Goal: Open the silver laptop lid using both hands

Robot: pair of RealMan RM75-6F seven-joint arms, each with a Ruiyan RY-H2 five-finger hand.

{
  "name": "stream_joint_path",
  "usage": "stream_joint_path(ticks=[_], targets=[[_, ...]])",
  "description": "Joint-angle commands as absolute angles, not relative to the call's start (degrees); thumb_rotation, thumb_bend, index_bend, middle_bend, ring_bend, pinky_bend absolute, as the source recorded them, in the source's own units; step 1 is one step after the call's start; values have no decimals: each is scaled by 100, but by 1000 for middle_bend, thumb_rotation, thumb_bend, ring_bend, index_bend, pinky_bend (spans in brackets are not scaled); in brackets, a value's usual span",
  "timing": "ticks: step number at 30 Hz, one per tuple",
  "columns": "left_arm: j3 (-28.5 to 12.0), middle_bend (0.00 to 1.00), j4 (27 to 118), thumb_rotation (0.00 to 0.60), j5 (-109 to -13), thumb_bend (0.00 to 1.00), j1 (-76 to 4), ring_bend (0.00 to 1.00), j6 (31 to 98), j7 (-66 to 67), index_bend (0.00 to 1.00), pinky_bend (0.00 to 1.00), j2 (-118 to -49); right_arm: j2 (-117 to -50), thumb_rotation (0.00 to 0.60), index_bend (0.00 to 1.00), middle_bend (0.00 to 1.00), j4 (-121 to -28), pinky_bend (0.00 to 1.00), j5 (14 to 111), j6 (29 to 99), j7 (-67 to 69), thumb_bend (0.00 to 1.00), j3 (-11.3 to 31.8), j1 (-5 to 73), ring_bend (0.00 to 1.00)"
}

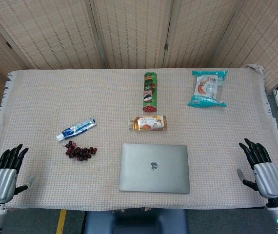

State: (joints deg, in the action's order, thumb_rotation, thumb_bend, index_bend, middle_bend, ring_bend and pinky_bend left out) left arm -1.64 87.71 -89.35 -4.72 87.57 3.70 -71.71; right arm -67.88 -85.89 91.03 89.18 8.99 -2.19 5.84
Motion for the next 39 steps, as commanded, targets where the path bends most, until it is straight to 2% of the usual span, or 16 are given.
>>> stream_joint_path(ticks=[1,13,21,29,39], targets=[[-181,5,8756,600,-8925,329,-488,0,8750,366,51,0,-7194,-6788,600,0,0,-8590,0,9085,8880,897,450,-196,583,12],[-120,5,8753,600,-8995,329,-449,0,8819,285,56,0,-7138,-6743,600,0,0,-8589,0,9324,8838,972,449,-212,572,10],[-79,5,8696,600,-9144,329,-448,0,8901,205,58,0,-7119,-6745,600,0,0,-8648,0,9647,8565,897,449,-294,774,10],[14,5,8808,600,-9443,329,-494,0,8961,279,58,0,-7012,-7020,600,0,0,-9041,0,10428,7332,432,449,-381,1758,3],[117,5,8981,600,-9563,328,-507,0,8904,361,58,0,-6918,-7704,600,0,0,-9353,0,10448,6035,-197,449,-291,2604,7]])
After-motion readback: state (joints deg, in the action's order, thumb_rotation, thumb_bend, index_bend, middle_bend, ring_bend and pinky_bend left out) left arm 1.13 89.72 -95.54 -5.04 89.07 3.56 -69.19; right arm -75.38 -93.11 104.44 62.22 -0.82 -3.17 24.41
